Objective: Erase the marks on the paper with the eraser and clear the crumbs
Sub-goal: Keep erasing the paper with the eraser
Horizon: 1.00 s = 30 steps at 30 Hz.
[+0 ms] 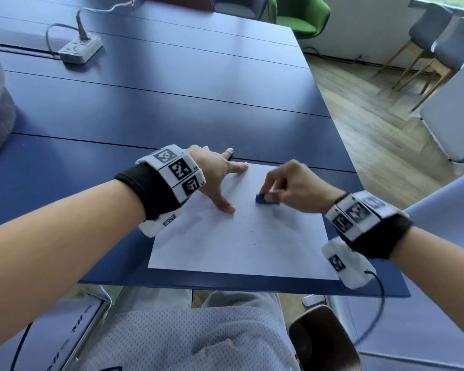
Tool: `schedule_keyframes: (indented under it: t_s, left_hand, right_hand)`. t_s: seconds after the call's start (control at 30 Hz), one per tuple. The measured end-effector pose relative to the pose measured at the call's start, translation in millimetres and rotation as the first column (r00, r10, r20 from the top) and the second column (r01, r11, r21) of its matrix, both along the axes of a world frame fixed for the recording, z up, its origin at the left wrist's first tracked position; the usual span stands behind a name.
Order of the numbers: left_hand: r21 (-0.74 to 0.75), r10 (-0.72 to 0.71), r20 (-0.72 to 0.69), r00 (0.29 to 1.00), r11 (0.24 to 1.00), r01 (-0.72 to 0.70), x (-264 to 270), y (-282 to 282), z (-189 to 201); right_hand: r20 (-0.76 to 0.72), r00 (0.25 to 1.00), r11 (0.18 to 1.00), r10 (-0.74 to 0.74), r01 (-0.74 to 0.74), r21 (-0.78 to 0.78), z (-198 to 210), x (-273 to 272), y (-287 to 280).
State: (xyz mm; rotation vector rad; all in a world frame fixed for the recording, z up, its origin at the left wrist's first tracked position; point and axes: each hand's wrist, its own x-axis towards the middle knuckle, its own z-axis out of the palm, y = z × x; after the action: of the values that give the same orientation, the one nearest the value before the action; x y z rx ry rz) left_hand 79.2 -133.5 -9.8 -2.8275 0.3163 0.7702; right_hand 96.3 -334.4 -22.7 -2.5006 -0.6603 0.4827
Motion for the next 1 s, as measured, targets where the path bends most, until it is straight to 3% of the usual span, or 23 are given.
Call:
schedule_keyframes:
  t_s: [0.1, 0.17, 0.27, 0.33, 0.5, 0.67, 0.83, 1.0]
  left_hand:
    - [-0.013, 0.0, 0.003, 1.0, 1.0, 0.0, 0.9, 0.6, -0.3]
    - [-0.01, 0.006, -0.001, 1.0, 1.0, -0.006, 0.4, 1.3, 0.2]
    - [-0.011, 0.009, -0.004, 1.0, 1.0, -0.009, 0.1, 0.4, 0.8]
    - [-0.01, 0.009, -0.003, 1.0, 1.0, -0.009, -0.1, -0.5, 0.7]
    - [-0.008, 0.005, -0.011, 1.0, 1.0, -0.005, 0.2, 1.1, 1.2]
    - [-0.003, 0.011, -0.01, 1.0, 1.0, -0.011, -1.7, -1.1, 3.1]
    - [-0.001, -0.001, 0.005, 1.0, 1.0, 0.001, -1.3, -0.2, 1.0]
    - [-0.015, 0.008, -0.005, 1.0, 1.0, -0.008, -2.1, -0.8, 2.9]
  right_hand:
    - [-0.15, 0.976, 0.98, 0.156, -0.172, -0.099, 5.1, -32.6, -8.5]
    - [-0.145, 0.97, 0.968, 0.196, -0.215, -0.13, 9.9, -31.0, -5.8]
    - [0.009, 0.997, 0.995, 0.08, -0.08, -0.065, 8.4, -17.9, 5.0]
    - [0.019, 1.0, 1.0, 0.009, -0.008, -0.015, 4.2, -24.3, 4.1]
    - [-0.143, 0.974, 0.977, 0.175, -0.19, -0.095, 6.9, -52.5, -2.8]
    - [0.02, 0.999, 0.999, 0.042, -0.041, -0.03, 4.5, -40.8, 4.4]
    - [-0.175, 0.974, 0.98, 0.144, -0.165, -0.11, 8.9, -66.4, -4.1]
    - [-0.066, 0.996, 0.997, -0.064, 0.061, -0.051, 8.8, -13.6, 17.3]
